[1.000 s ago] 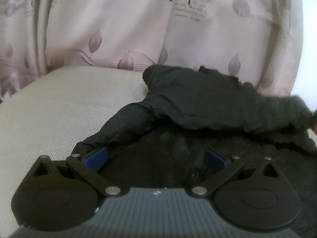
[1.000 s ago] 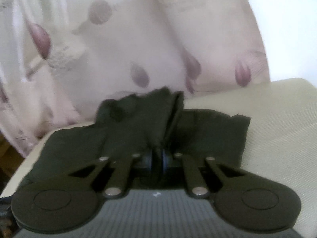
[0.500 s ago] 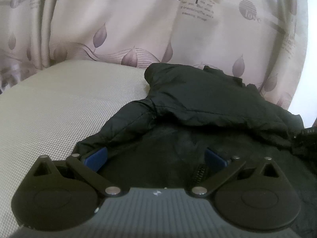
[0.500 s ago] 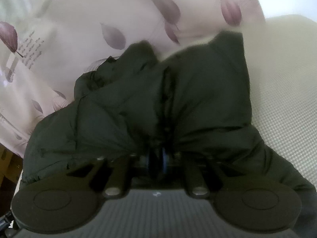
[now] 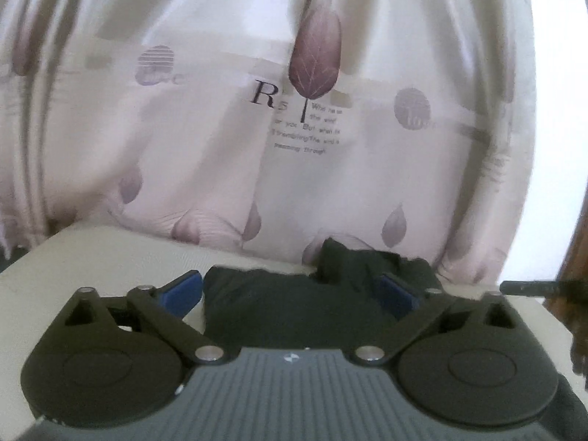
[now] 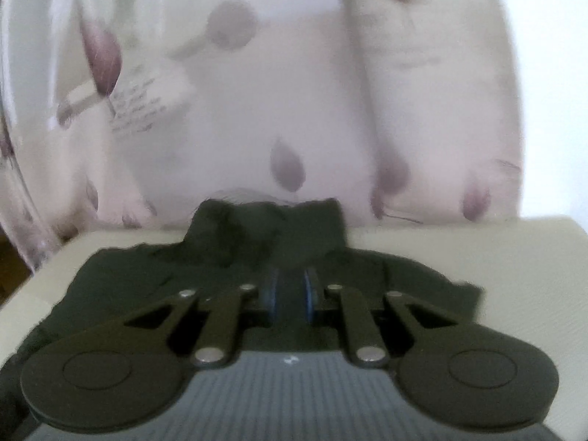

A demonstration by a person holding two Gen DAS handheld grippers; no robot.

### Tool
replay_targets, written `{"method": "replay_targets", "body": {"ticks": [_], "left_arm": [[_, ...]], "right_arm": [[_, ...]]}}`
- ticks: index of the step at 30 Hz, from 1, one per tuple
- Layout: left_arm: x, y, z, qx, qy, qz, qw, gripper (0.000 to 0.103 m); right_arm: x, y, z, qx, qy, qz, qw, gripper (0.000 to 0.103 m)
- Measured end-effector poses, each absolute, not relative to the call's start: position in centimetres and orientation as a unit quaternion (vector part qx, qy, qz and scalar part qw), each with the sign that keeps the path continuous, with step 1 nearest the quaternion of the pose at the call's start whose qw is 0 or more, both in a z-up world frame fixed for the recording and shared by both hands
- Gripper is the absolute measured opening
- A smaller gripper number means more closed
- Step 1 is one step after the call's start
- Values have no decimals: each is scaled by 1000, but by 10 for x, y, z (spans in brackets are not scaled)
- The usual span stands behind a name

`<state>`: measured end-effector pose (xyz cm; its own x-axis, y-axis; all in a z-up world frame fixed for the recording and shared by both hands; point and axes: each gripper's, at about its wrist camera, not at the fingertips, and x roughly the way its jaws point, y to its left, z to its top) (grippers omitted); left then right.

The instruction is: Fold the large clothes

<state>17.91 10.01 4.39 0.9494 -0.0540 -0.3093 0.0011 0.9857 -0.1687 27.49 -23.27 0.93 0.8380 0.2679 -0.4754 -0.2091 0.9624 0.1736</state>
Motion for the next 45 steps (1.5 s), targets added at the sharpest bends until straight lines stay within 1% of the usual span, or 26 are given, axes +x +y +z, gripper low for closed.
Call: {"method": "replay_targets", "body": {"ticks": [2, 5, 7, 9, 12, 14, 16, 19, 21, 25, 29, 30, 31, 32, 33, 34, 35, 37, 38, 39, 40, 41, 43, 45], "left_arm": [[206, 88, 35, -65, 165, -17, 984, 91], [243, 84, 12, -57, 194, -12, 979, 88], [264, 86, -7, -49, 220, 5, 974, 83], [279, 94, -25, -39, 246, 24, 968, 82], [293, 109, -46, -54, 269, 43, 961, 85], [294, 114, -53, -56, 271, 49, 960, 90], [294, 111, -61, -33, 274, 63, 959, 100], [302, 121, -69, -58, 293, 61, 952, 103], [307, 130, -73, -85, 309, 54, 946, 103], [308, 127, -74, -75, 314, 58, 945, 103], [302, 121, -69, -55, 290, 70, 953, 102], [296, 117, -64, -46, 280, 75, 956, 97], [290, 115, -57, -40, 275, 75, 958, 89], [283, 116, -47, -47, 273, 66, 958, 87], [275, 120, -36, -64, 271, 55, 959, 89], [263, 126, -25, -89, 265, 45, 959, 94], [247, 133, -13, -110, 262, 39, 958, 97], [214, 144, 9, -110, 259, 30, 959, 99], [194, 150, 17, -104, 256, 23, 961, 100], [170, 156, 24, -96, 254, 18, 962, 102], [150, 160, 28, -90, 253, 15, 963, 103], [124, 166, 29, -82, 254, 9, 964, 103], [75, 175, 27, -70, 260, 6, 963, 103], [24, 184, 21, -69, 262, -3, 963, 103]], "right_arm": [[284, -220, 9, 25, 243, 109, 964, 14], [302, -215, -11, 16, 288, 106, 952, 14], [307, -218, -32, -7, 315, 100, 944, 13], [309, -228, -50, 3, 334, 100, 937, 11], [310, -237, -65, 33, 342, 111, 933, 11], [313, -228, -71, 23, 354, 114, 928, 10], [313, -221, -79, 15, 356, 115, 927, 10], [306, -213, -90, 3, 331, 103, 938, 10], [305, -209, -96, -19, 314, 96, 944, 10], [305, -204, -96, -40, 309, 91, 946, 10], [307, -205, -96, -43, 308, 94, 946, 10], [307, -206, -95, -43, 309, 97, 945, 11], [306, -206, -92, -44, 309, 99, 945, 11], [302, -208, -86, -48, 309, 98, 945, 11], [294, -210, -74, -52, 308, 92, 946, 14], [281, -216, -59, -42, 290, 91, 952, 14], [259, -225, -41, -24, 258, 97, 961, 15], [215, -248, -13, 8, 230, 111, 967, 29], [190, -262, -2, 28, 229, 124, 965, 45], [160, -277, 5, 52, 224, 138, 963, 64], [128, -292, 8, 73, 216, 149, 962, 73], [99, -305, 7, 86, 210, 151, 962, 77], [37, -323, -2, 97, 211, 127, 964, 77], [-19, -332, -19, 96, 236, 96, 962, 77]]}}
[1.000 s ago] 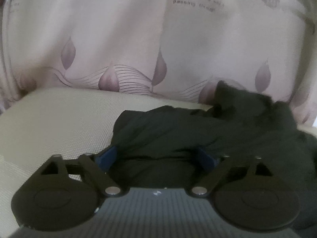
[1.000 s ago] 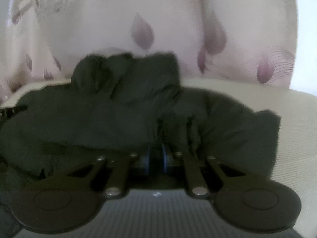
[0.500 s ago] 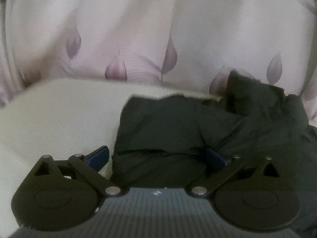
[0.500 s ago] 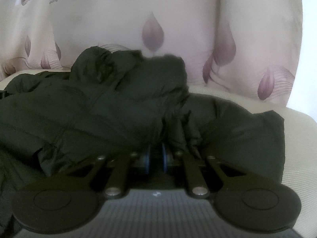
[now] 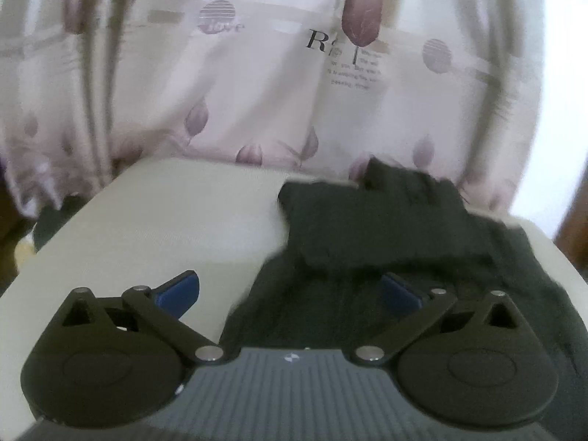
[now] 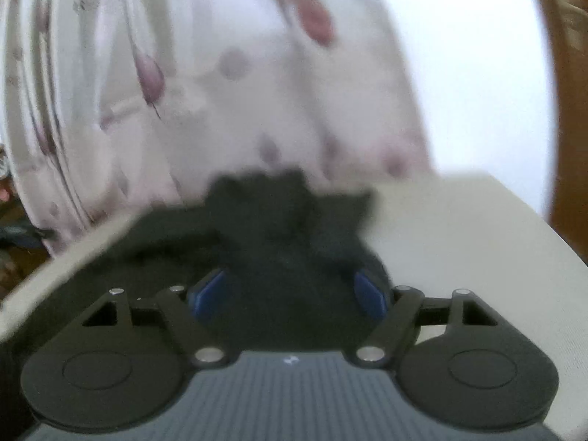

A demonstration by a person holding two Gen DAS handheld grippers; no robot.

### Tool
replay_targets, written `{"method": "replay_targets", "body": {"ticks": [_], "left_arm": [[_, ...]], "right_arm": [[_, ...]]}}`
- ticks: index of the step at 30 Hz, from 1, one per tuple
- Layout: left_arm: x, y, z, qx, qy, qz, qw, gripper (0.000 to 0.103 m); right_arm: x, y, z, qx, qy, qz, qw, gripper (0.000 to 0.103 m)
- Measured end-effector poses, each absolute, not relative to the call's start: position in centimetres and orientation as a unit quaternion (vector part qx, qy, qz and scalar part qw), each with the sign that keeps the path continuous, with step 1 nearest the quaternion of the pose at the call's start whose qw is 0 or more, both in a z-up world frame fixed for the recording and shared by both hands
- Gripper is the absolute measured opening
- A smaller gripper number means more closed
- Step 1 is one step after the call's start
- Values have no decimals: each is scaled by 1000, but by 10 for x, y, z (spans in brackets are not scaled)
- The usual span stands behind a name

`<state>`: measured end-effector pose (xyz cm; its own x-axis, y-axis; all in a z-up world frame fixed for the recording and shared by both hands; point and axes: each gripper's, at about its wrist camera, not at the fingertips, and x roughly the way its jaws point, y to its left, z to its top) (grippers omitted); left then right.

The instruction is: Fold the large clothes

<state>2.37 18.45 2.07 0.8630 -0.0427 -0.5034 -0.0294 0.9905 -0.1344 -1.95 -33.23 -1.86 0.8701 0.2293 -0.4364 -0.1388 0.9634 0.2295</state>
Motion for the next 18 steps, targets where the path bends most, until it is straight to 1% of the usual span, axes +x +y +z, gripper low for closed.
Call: {"method": "replay_targets", "body": {"ticks": [3, 7, 10, 14, 16, 17, 18], "left_arm": [[-37, 193, 12, -48, 263, -5, 964, 103], [-96, 202, -4, -47, 267, -13, 962, 103], [-121, 200, -17, -34, 280, -10, 959, 103], [-145, 203, -35, -48, 290, -2, 956, 103], [-151, 208, -43, -64, 303, 4, 951, 103], [-153, 211, -46, -74, 307, 4, 949, 103], [-154, 213, -47, -83, 308, 4, 948, 103]], "right_arm": [[-91, -335, -44, 89, 266, 44, 959, 77], [-143, -340, -69, 150, 283, 32, 947, 77], [-143, -340, -84, 179, 304, 31, 935, 77], [-137, -346, -87, 254, 288, 47, 922, 77], [-140, -346, -90, 260, 292, 43, 919, 77], [-140, -346, -93, 254, 306, 36, 917, 77], [-138, -346, -95, 241, 340, 24, 909, 77]]}}
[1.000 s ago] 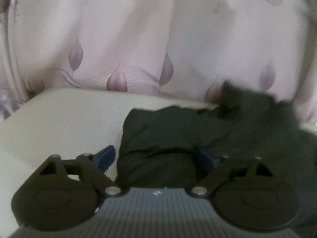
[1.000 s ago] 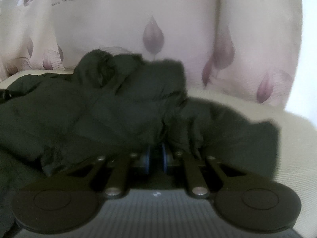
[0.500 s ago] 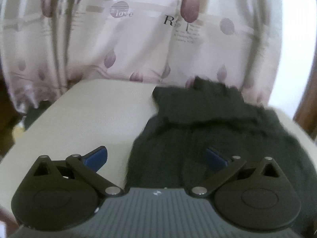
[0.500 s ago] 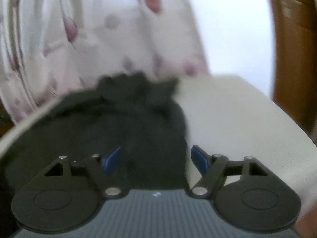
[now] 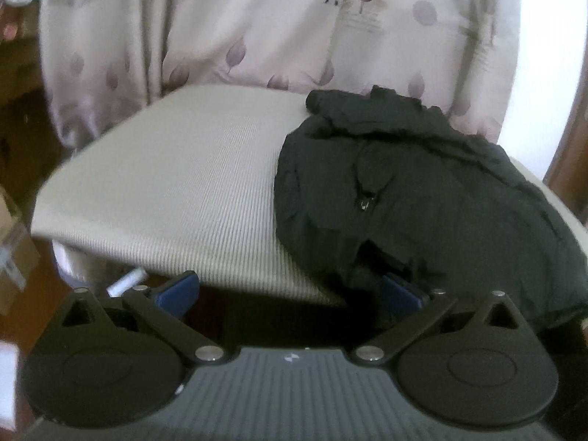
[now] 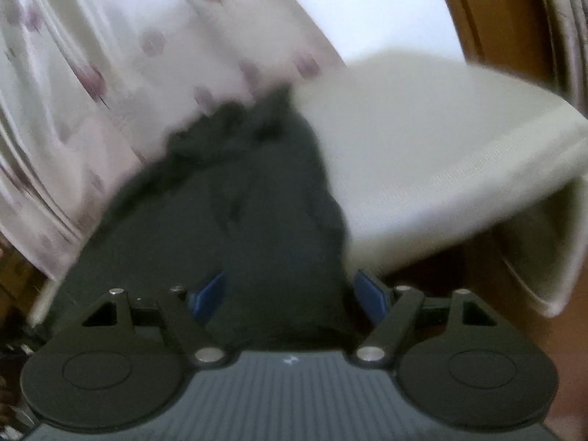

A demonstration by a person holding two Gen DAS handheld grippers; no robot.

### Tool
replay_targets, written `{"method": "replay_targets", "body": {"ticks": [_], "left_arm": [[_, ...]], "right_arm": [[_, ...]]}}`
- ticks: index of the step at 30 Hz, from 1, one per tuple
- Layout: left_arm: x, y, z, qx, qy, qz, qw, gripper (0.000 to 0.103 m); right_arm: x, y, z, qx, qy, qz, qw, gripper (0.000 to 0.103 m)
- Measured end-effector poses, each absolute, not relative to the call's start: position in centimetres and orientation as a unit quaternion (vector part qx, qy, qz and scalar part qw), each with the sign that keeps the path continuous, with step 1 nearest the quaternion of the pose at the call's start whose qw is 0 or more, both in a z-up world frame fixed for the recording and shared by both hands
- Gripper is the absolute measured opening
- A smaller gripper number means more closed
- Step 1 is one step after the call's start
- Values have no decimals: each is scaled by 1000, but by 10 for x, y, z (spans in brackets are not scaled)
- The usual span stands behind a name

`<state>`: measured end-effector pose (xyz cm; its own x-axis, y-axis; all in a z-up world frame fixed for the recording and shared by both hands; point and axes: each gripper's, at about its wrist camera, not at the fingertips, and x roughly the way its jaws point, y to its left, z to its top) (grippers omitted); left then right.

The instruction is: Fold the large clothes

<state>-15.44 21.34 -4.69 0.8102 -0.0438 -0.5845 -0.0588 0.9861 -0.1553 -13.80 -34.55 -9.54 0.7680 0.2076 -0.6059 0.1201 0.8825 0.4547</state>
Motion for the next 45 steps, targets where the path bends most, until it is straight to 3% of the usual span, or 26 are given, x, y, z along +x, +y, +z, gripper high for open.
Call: {"method": "replay_targets", "body": {"ticks": [1, 5, 10, 13, 22, 26, 27, 29, 30, 31, 32, 33, 34, 36, 39, 45], "left_arm": [[-156, 216, -47, -90, 306, 5, 948, 103], [-156, 221, -47, -95, 309, 7, 946, 103], [-145, 217, -51, -89, 318, -5, 944, 103], [-142, 219, -48, -116, 307, -32, 944, 103], [-110, 206, -52, -155, 331, -84, 927, 103], [-86, 200, -62, -171, 366, -94, 910, 103], [-81, 197, -66, -168, 380, -92, 905, 101], [-77, 190, -69, -135, 386, -83, 909, 85], [-77, 185, -68, -113, 383, -88, 913, 64], [-76, 183, -69, -105, 388, -96, 911, 40], [-75, 184, -69, -117, 394, -105, 905, 31], [-75, 188, -70, -138, 397, -114, 900, 22], [-76, 191, -69, -151, 392, -117, 900, 18], [-77, 192, -67, -157, 382, -115, 903, 14], [-90, 193, -52, -172, 341, -111, 917, 11], [-119, 198, -20, -185, 278, -106, 937, 10]], "right_arm": [[-137, -349, -100, 223, 386, 4, 895, 77], [-183, -384, -103, 202, 412, -78, 885, 77], [-222, -406, -74, 230, 333, -87, 910, 80], [-200, -402, -76, 309, 301, -15, 902, 88], [-131, -371, -129, 435, 318, 47, 841, 88], [-121, -362, -131, 438, 330, 62, 834, 88], [-118, -362, -132, 437, 337, 67, 831, 88], [-111, -356, -132, 435, 342, 81, 829, 89], [-109, -353, -130, 428, 343, 84, 832, 89], [-106, -349, -129, 419, 345, 84, 835, 84], [-103, -346, -126, 411, 347, 87, 838, 73], [-104, -347, -128, 403, 351, 94, 840, 39], [-101, -345, -127, 398, 356, 96, 840, 26], [-101, -341, -124, 391, 348, 95, 847, 15], [-106, -338, -114, 402, 325, 107, 850, 10], [-121, -337, -89, 434, 278, 148, 844, 9]]}}
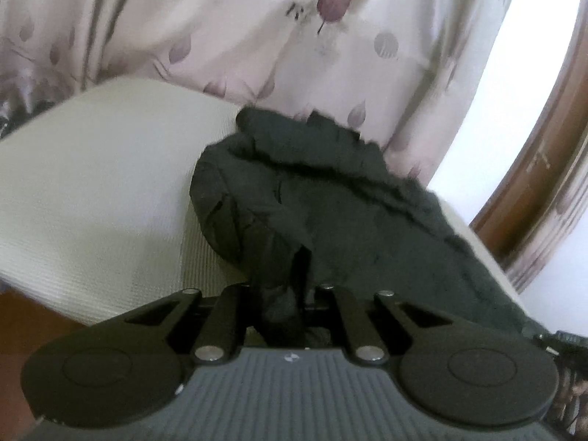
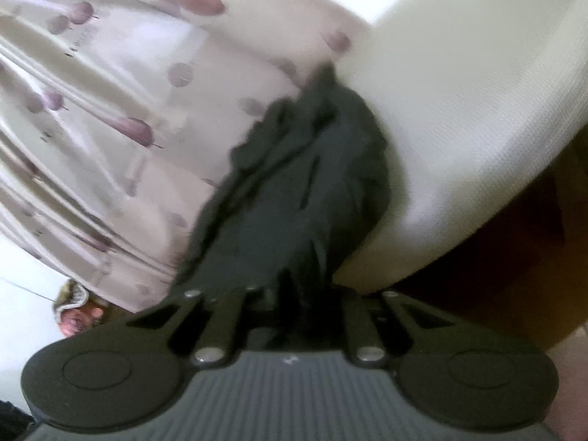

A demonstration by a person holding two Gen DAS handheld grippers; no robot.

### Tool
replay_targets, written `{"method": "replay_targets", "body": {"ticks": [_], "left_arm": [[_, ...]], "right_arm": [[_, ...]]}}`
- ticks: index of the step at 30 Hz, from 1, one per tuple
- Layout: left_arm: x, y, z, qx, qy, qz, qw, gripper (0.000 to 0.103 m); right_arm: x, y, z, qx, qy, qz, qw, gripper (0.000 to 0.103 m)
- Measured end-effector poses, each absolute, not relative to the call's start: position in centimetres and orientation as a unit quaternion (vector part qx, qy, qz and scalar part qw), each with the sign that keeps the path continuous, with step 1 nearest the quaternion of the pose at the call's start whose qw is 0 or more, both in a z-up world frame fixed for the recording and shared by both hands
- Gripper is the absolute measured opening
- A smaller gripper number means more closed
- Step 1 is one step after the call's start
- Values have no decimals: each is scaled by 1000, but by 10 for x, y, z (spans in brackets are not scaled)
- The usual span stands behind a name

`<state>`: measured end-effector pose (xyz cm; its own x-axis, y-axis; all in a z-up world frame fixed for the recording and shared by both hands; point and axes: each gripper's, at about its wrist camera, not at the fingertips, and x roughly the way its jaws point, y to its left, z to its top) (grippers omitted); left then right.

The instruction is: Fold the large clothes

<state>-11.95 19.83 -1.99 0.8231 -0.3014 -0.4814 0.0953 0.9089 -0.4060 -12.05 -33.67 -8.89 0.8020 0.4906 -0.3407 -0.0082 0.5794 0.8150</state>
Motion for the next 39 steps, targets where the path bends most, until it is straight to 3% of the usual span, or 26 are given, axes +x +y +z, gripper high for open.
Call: {"method": "replay_targets", "body": {"ticks": [13, 18, 23, 33, 39], "left_arm": [[-169, 213, 53, -207, 212, -116, 948, 10], [-124, 201, 101, -173, 154, -125, 965, 10], [-26, 189, 125, -170, 143, -103, 970, 10], [188, 175, 73, -142, 245, -12, 959, 13], [235, 175, 20, -133, 289, 2, 948, 23]], "right_arm": [[-167, -337, -21, 444, 210, 221, 842, 10], [-122, -341, 29, 416, 171, 255, 856, 10], [-20, -352, 55, 416, 152, 261, 857, 10], [208, -364, -1, 475, 228, 170, 833, 10], [275, -355, -75, 503, 284, 128, 806, 11]]}}
